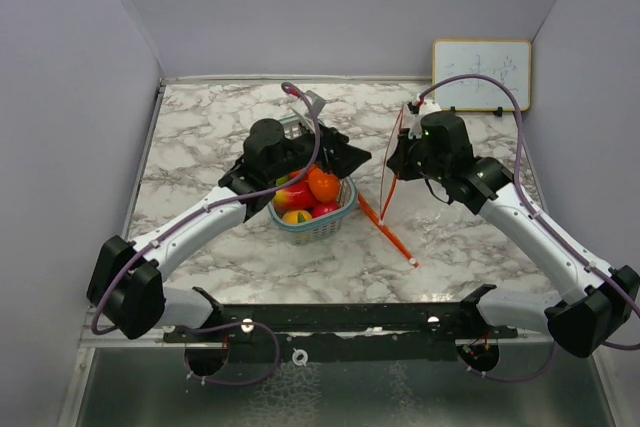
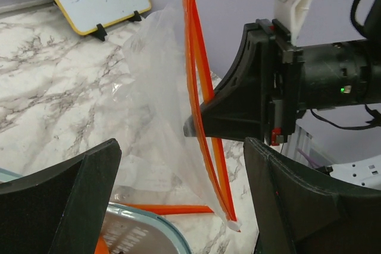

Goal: Place the food in the zip-top bag and seal the zipper
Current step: Open the zipper of the food storage bag.

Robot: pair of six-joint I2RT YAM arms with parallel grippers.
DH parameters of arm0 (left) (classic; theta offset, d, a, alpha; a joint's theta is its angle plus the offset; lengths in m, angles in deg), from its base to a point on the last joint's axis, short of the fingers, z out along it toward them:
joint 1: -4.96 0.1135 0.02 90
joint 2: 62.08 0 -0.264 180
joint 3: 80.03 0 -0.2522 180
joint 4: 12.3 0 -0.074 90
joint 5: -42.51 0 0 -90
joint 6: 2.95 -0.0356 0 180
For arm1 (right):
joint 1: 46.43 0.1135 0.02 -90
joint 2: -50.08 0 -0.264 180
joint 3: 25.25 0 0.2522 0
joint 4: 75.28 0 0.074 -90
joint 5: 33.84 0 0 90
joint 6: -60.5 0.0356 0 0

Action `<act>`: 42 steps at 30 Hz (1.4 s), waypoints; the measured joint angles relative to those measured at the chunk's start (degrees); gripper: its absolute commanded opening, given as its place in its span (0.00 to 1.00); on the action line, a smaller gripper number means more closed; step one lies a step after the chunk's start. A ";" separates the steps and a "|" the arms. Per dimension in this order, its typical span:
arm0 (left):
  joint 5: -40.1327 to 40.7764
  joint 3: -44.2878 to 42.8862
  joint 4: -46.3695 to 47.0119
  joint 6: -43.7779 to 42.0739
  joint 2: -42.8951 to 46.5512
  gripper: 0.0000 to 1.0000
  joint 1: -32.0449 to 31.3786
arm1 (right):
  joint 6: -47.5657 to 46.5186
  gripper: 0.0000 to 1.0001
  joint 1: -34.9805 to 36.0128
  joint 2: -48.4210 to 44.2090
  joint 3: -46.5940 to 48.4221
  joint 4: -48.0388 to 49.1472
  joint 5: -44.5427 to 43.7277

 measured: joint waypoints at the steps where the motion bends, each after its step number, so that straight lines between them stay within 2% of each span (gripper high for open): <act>1: 0.44 -0.31 0.07 -0.02 -0.92 0.87 -0.48 | -0.13 0.01 0.00 0.00 0.04 0.00 0.46; 7: 3.76 -2.54 0.13 -1.11 -7.72 0.85 -5.68 | -0.59 0.01 0.00 0.00 0.04 0.00 2.38; 13: 7.28 -3.78 0.15 -1.68 -10.32 0.78 -8.50 | -0.68 0.01 0.00 -0.02 0.04 0.00 3.41; 19: 11.89 -4.26 0.11 -2.64 -11.93 0.71 -9.46 | -0.74 0.01 -0.02 -0.39 0.07 -0.20 4.00; 29: 15.10 -4.31 0.55 -3.74 -13.57 0.63 -9.86 | -1.68 0.01 -0.46 -0.96 1.99 -3.19 3.30; 35: 17.46 -6.93 0.17 -4.00 -17.99 0.56 -10.19 | -2.05 0.01 -0.59 -1.16 3.37 -4.09 4.81; 36: 17.68 -7.52 0.11 -4.02 -18.86 0.51 -10.34 | -2.05 0.01 -0.50 -1.25 3.63 -4.11 5.11; 37: 17.73 -8.13 0.11 -4.07 -19.54 0.41 -10.43 | -2.05 0.01 -0.46 -1.46 3.91 -4.07 5.55; 38: 17.70 -8.83 0.09 -4.02 -20.20 0.28 -10.51 | -2.03 0.01 -0.46 -1.64 4.04 -4.00 5.73; 39: 17.68 -9.38 0.11 -3.98 -20.68 0.10 -10.60 | -2.03 0.01 -0.44 -1.79 4.13 -4.02 5.86; 40: 17.59 -9.99 0.11 -4.09 -21.05 0.00 -10.64 | -2.03 0.01 -0.44 -1.90 4.28 -4.04 5.88; 42: 17.51 -11.21 -0.33 -4.42 -21.59 0.00 -10.71 | -2.03 0.01 -0.44 -1.97 4.63 -4.20 5.53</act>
